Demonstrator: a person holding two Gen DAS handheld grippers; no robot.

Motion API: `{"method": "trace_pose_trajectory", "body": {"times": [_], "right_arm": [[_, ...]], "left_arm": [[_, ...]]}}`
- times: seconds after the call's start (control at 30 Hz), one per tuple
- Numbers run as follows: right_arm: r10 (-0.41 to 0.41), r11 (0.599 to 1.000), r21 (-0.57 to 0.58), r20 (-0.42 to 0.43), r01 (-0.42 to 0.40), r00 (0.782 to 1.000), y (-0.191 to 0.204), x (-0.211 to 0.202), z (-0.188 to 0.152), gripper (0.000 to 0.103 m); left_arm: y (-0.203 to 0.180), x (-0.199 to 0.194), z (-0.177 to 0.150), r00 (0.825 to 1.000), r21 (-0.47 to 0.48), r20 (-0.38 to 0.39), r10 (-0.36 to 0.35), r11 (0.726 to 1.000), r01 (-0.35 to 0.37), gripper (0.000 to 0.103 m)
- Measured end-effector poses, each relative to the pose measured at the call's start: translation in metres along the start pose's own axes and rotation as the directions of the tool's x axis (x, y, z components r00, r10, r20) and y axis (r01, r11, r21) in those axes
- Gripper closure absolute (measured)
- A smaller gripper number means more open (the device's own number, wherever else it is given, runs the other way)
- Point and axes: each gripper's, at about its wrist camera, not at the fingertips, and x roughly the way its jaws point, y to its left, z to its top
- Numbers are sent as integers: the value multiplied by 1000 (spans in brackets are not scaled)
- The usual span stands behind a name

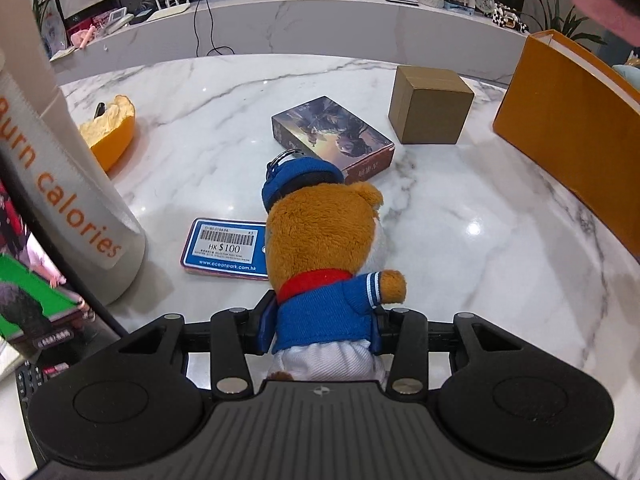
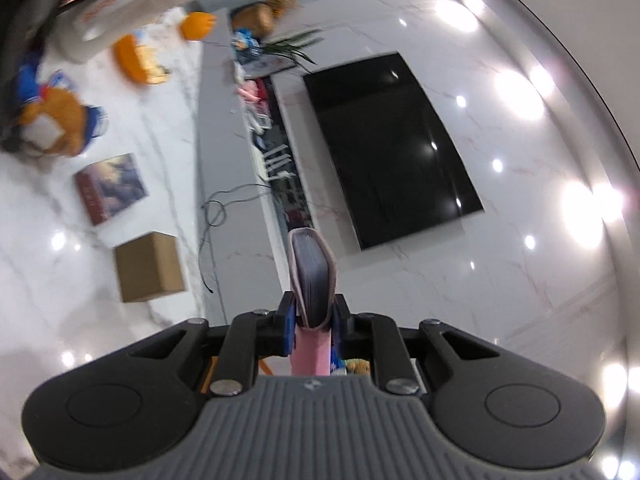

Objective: Organize objects
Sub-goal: 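Carry the teddy bear and pink card case with both grippers to the orange box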

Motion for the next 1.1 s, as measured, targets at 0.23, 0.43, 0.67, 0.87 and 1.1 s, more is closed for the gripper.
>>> {"method": "trace_pose_trajectory", "body": {"times": [0.23, 0.43, 0.67, 0.87, 1.1], "right_arm": [[-63, 994, 88, -58, 68, 996, -44, -4, -27, 84], [-59, 993, 96, -128, 72, 990, -54, -8, -58, 84], [-21, 996, 79, -194, 37, 981, -50, -13, -89, 84], [13, 993, 116, -243, 15, 970, -58, -12, -104, 84], [120, 951, 309, -301, -22, 946, -82, -5, -114, 84]], "left_arm": [[-8, -7, -10, 1000, 11, 18, 22, 1000, -22, 54], [-11, -8, -12, 999, 10, 26, 35, 999, -36, 54], [-19, -11, -11, 1000, 15, 9, 15, 1000, -15, 57], [-44, -23, 6, 998, 22, 27, -62, 998, 62, 58], [-102, -51, 54, 985, 152, 107, -136, 981, 119, 57]]}}
